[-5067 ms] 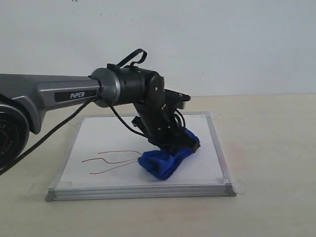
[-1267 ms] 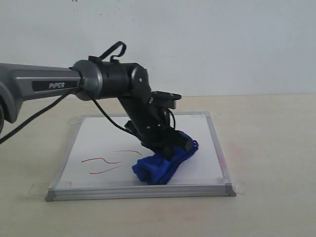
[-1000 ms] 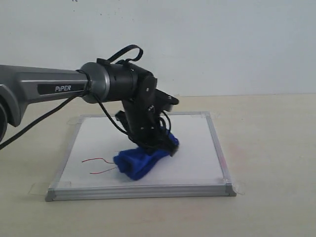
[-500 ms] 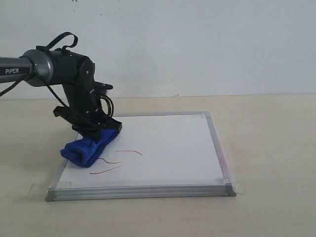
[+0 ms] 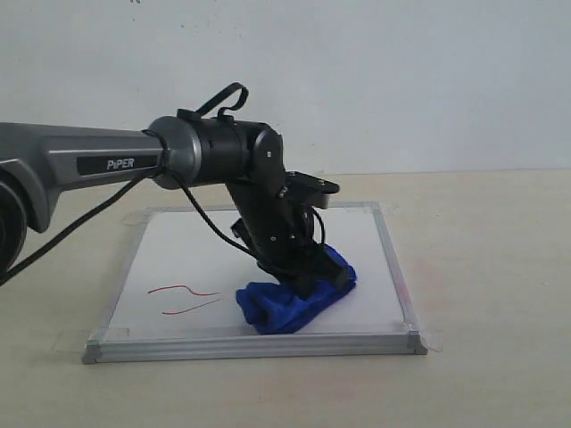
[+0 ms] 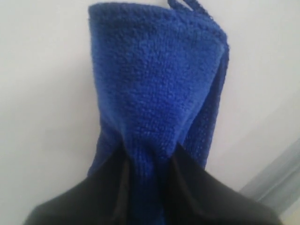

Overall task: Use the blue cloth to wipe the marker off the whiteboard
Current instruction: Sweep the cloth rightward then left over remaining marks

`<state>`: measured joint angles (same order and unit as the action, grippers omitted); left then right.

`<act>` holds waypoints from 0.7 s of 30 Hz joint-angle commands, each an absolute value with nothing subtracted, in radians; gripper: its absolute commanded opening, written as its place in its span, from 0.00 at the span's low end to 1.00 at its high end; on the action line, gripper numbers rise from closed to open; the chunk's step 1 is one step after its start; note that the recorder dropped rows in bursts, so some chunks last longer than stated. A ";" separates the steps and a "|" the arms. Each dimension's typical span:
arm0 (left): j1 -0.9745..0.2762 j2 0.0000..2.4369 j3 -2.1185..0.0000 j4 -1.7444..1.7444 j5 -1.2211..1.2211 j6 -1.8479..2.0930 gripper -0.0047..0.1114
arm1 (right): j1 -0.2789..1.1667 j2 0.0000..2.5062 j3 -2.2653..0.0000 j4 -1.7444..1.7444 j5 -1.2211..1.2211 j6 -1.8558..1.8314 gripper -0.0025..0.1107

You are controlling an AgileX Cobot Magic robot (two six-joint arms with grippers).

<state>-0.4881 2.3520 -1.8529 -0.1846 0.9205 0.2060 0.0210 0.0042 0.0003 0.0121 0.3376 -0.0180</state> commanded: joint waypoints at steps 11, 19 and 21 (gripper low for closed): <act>-0.285 2.374 -1.851 -0.115 1.051 0.121 0.07 | 0.015 0.000 0.000 0.015 0.334 -0.021 0.02; -0.039 2.289 -1.773 -0.112 1.066 0.062 0.07 | 0.015 0.000 0.000 0.015 0.334 -0.021 0.02; 0.006 2.269 -1.740 -0.111 1.064 0.046 0.07 | 0.015 0.000 0.000 0.015 0.334 -0.021 0.02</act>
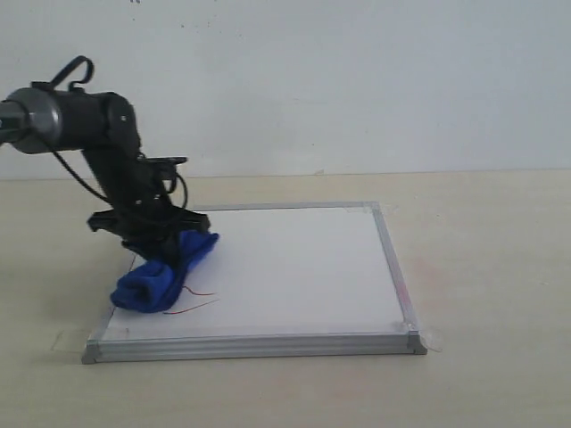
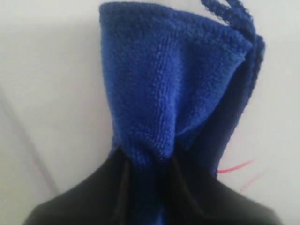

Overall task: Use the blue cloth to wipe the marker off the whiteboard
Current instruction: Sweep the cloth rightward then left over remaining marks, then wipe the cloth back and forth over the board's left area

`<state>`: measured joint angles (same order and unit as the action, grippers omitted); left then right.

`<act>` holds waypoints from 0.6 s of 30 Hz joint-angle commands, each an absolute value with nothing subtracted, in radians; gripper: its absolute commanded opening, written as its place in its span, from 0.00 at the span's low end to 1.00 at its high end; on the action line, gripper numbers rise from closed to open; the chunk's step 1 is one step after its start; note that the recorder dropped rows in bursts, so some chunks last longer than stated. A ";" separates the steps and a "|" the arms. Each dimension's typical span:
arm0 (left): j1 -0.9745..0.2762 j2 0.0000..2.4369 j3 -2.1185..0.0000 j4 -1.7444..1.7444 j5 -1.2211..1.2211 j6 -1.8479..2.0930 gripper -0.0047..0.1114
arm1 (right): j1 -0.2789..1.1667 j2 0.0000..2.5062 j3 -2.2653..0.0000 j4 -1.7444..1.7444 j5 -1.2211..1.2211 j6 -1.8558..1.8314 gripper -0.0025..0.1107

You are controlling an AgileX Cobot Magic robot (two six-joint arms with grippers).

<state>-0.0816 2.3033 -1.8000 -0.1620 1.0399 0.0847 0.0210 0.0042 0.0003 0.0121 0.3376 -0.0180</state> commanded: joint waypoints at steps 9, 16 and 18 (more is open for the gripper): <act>-0.032 2.211 -1.539 -0.145 0.942 0.038 0.07 | 0.015 0.000 0.000 0.015 0.334 -0.021 0.02; -0.282 2.211 -1.506 -0.161 0.863 0.047 0.07 | 0.015 0.000 0.000 0.015 0.334 -0.021 0.02; -0.406 2.213 -1.506 -0.205 0.821 0.103 0.07 | 0.015 0.000 0.000 0.015 0.334 -0.021 0.02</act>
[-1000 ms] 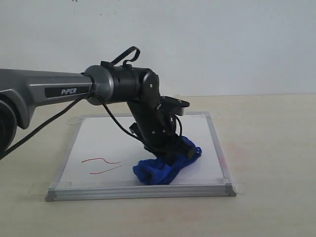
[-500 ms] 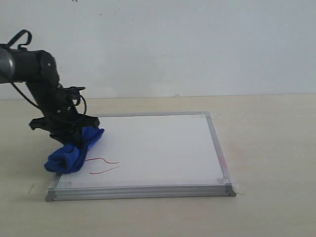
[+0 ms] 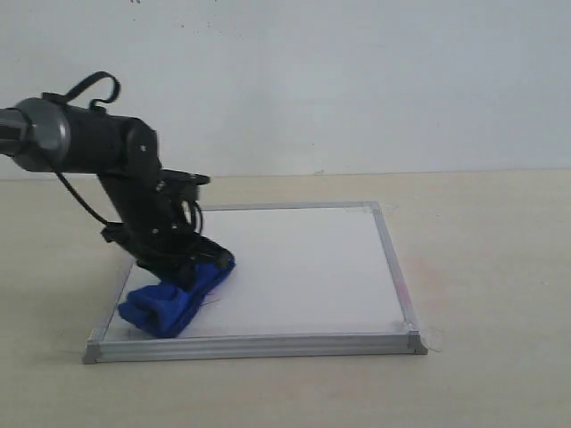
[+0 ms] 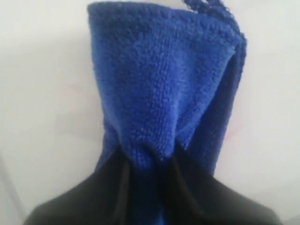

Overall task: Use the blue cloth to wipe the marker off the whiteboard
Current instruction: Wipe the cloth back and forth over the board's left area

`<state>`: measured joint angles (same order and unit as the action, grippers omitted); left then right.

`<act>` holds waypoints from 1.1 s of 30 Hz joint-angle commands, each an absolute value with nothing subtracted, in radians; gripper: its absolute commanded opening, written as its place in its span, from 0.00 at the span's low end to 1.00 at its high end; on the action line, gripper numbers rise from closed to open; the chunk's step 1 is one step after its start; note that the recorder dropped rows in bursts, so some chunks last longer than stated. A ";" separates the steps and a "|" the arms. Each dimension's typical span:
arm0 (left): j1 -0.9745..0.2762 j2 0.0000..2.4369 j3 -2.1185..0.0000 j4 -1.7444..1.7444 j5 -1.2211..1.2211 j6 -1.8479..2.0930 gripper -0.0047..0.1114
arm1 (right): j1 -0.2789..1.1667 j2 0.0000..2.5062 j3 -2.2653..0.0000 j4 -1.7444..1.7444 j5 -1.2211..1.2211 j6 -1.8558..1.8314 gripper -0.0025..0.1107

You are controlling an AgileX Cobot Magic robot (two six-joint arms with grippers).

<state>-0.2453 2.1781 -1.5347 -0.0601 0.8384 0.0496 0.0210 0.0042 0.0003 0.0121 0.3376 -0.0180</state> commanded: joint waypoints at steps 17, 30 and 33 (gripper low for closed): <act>-0.258 2.205 -1.511 0.170 0.931 0.108 0.07 | 0.015 0.000 0.000 0.015 0.334 -0.021 0.02; -0.123 2.205 -1.511 -0.167 1.081 0.277 0.07 | 0.015 0.000 0.000 0.015 0.334 -0.021 0.02; -0.190 2.205 -1.507 -0.226 1.075 0.284 0.07 | 0.015 0.000 0.000 0.015 0.334 -0.021 0.02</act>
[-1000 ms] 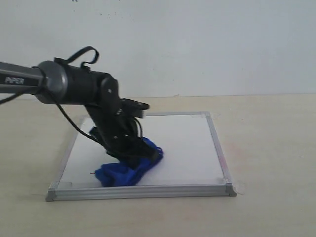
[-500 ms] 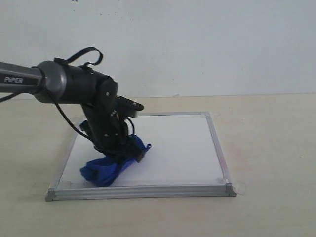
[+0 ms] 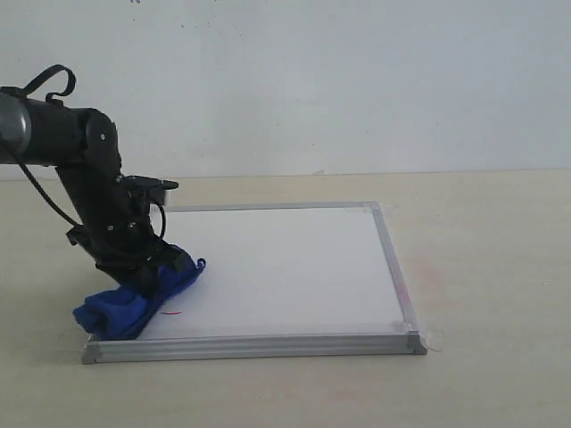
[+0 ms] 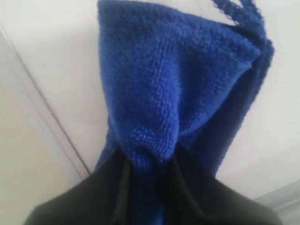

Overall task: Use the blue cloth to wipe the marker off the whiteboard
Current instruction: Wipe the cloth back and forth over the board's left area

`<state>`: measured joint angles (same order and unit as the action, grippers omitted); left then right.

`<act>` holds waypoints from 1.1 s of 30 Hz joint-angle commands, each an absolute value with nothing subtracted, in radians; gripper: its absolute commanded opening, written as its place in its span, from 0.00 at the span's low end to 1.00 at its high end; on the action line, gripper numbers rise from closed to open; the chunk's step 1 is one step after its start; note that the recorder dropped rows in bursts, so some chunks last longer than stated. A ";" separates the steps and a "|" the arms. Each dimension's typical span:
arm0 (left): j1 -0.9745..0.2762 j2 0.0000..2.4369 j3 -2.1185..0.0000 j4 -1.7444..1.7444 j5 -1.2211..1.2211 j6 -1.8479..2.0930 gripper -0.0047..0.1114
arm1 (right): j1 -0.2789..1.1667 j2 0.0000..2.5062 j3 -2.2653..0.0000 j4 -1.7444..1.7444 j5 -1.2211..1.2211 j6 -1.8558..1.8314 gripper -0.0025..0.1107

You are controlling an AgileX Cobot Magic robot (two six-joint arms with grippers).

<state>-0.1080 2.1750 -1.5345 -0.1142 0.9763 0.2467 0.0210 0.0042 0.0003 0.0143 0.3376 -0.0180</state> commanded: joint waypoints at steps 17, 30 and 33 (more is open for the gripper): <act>-0.223 2.205 -1.457 0.022 1.119 0.190 0.07 | 0.015 0.000 0.000 0.015 0.334 -0.021 0.02; -0.055 2.205 -1.441 -0.064 0.995 0.014 0.07 | 0.015 0.000 0.000 0.015 0.334 -0.021 0.02; -0.099 2.205 -1.441 -0.198 0.853 0.014 0.07 | 0.015 0.000 0.000 0.015 0.334 -0.021 0.02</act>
<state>-0.0722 2.1606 -1.4731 -0.1933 0.9838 0.0269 0.0210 0.0042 0.0003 0.0143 0.3376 -0.0180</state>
